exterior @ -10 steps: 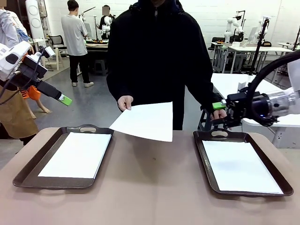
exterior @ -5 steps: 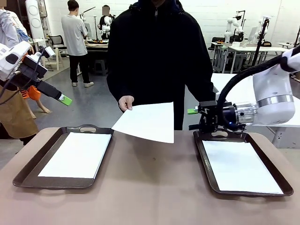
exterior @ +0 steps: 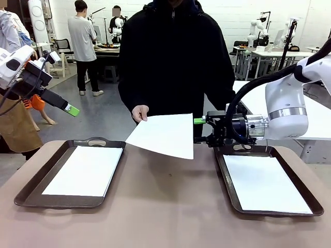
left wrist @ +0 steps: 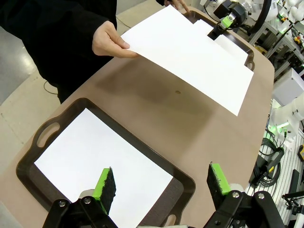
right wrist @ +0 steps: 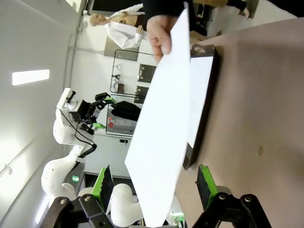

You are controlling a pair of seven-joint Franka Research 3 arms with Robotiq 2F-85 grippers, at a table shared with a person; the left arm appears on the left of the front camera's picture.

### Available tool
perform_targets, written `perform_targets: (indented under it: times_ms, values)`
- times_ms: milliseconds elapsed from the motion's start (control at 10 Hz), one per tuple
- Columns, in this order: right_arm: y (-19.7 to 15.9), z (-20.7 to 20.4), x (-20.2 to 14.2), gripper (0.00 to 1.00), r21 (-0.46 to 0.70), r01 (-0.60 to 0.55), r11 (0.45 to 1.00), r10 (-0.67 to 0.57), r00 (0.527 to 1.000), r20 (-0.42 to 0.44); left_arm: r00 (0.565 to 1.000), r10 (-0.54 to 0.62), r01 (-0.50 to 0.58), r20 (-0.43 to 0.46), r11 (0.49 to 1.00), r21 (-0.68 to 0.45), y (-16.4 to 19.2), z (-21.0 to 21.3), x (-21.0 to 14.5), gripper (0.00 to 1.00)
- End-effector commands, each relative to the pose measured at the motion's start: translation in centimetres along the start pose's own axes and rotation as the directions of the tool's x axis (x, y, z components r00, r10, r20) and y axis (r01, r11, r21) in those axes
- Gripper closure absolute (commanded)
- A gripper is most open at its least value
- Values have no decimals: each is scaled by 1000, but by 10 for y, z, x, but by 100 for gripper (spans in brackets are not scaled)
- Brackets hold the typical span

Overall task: Sort the A4 documents.
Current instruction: Receive the A4 Paper.

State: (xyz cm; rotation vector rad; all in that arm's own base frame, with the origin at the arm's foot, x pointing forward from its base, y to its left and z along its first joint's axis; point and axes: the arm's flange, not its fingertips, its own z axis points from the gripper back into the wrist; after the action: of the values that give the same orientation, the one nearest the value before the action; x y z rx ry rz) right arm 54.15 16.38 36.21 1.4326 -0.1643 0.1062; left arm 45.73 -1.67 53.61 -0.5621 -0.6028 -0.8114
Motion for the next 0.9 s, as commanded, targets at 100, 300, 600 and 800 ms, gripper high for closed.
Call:
perform_targets:
  times_ms: [100, 300, 600, 800]
  values:
    - [1, -20, 1, 7, 33, 41, 999, -41, 999, 2, 1000, -6, 6, 0, 1000, 1, -1, 0, 0, 0]
    - [0, -28, -4, 7, 32, 58, 998, -57, 998, -21, 1000, -6, 6, 0, 1000, 1, -1, 0, 0, 0]
    - [0, -32, -6, 7, 57, 75, 996, -74, 997, -23, 1000, -6, 6, 0, 1000, 1, -1, 0, 0, 0]
    - [-2, -32, -7, 7, 79, 86, 993, -85, 996, -24, 1000, -6, 6, 0, 1000, 1, -1, 0, 0, 0]
